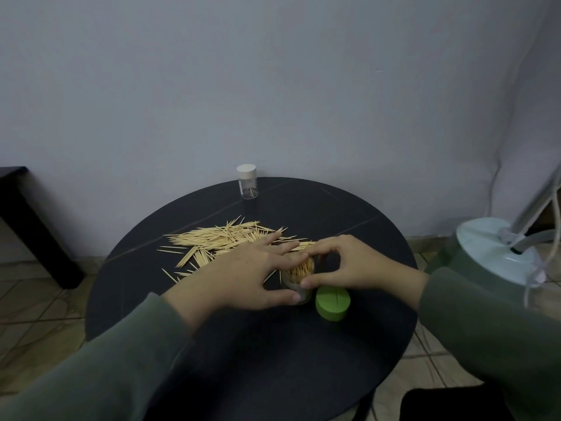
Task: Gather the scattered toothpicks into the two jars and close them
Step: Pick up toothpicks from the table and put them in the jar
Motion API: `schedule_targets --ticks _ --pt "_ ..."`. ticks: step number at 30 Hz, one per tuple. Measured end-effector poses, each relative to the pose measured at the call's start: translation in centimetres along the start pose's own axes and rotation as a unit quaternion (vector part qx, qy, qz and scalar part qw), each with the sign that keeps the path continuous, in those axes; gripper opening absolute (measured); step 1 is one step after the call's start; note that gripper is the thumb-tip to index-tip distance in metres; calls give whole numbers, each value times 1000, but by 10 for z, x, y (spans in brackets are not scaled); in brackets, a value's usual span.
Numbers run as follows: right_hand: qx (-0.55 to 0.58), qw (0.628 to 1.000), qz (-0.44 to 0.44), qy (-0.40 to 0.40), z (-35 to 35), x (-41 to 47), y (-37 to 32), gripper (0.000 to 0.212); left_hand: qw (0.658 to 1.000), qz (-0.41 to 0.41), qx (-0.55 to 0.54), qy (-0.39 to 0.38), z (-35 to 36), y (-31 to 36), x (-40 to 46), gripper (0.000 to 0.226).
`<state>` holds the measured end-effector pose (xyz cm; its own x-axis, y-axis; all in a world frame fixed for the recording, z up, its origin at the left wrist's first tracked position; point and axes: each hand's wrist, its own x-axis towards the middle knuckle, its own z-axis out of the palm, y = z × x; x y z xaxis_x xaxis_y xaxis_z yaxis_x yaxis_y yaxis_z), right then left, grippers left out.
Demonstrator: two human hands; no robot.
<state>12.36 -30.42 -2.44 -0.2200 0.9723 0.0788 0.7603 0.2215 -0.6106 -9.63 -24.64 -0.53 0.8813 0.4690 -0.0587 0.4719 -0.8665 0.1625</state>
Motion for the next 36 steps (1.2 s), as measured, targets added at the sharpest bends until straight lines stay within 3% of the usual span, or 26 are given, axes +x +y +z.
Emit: schedule_targets --ticks 3,5,9,13,18,21,26,36 --pt "-13 1000 0 -27 -2 1 1 54 997 14 -72 13 0 0 -2 67" --pt "-29 999 -3 -41 -4 2 4 59 989 15 -131 67 -2 -2 -2 56" --pt "-74 995 -6 -63 -9 6 8 43 972 -101 -102 186 -2 -15 3 33" --pt "-186 982 32 12 -7 19 11 29 964 -220 -53 137 13 -27 9 28" --pt "-267 962 39 30 6 38 18 32 953 -274 -6 131 31 -15 20 52" --pt "-296 954 43 17 13 49 18 38 952 -280 34 119 36 -7 27 56" --pt "-298 952 74 -4 17 60 22 49 955 -273 12 119 36 -14 26 37" --pt "-371 928 36 -4 17 65 18 33 965 -227 102 79 33 -19 31 32"
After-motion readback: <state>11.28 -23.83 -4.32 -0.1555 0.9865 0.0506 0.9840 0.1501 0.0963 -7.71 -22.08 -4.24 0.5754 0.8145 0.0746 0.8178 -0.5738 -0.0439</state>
